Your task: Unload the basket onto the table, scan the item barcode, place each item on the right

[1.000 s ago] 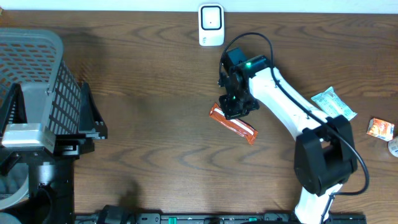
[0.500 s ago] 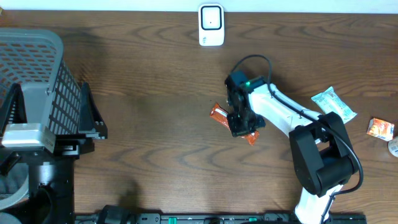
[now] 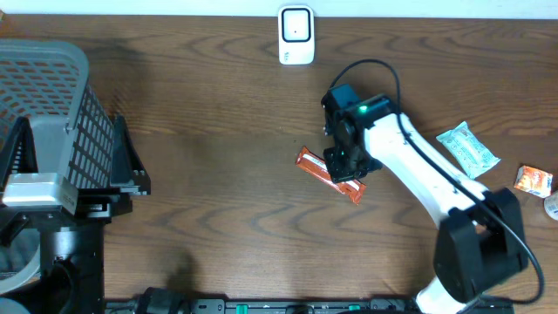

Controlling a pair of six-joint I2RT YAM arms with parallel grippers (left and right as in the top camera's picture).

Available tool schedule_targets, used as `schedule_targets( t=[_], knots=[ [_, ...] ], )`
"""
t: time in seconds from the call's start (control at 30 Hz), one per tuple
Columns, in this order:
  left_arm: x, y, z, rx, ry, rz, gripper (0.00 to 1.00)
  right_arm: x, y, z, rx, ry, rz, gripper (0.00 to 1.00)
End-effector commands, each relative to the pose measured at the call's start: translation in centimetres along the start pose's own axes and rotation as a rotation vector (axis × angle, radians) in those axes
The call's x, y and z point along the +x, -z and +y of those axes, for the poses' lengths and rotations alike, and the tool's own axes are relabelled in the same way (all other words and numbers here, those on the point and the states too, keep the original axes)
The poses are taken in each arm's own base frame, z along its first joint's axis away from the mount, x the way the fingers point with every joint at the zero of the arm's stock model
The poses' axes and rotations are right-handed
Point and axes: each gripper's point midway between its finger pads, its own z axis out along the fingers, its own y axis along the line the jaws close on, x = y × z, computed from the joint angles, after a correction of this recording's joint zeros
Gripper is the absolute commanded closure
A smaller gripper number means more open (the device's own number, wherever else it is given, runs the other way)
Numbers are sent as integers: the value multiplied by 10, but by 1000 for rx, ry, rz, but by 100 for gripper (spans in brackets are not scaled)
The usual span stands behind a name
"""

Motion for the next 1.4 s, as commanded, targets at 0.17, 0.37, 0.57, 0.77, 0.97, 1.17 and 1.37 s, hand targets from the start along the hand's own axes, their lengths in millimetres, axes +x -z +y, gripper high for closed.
schedule_targets(
  t=[0.17,0.37,0.57,0.77,0.97,1.17,1.37],
  knots=[
    [-2,2,1,-3,2,-9,2,2,-31,-20,84,-34,-19,99],
    [-2,2,1,-3,2,-9,2,19,-70,-31,88,-77,-2,99],
    [-2,2,1,-3,2,-9,2,18,-81,-34,77,-96,-25,99],
    [-2,2,1,-3,2,-9,2,5,-49,-21,22,-94,-32,99],
    [-2,2,1,-3,2,-9,2,-14,4,-11,-18,-85,-100,99],
    [-2,2,1,-3,2,-9,2,-15,-19,-11,-18,-86,-102,99],
    [-2,2,1,-3,2,-10,2,19,-74,-18,-16,-125,-21,99]
  ],
)
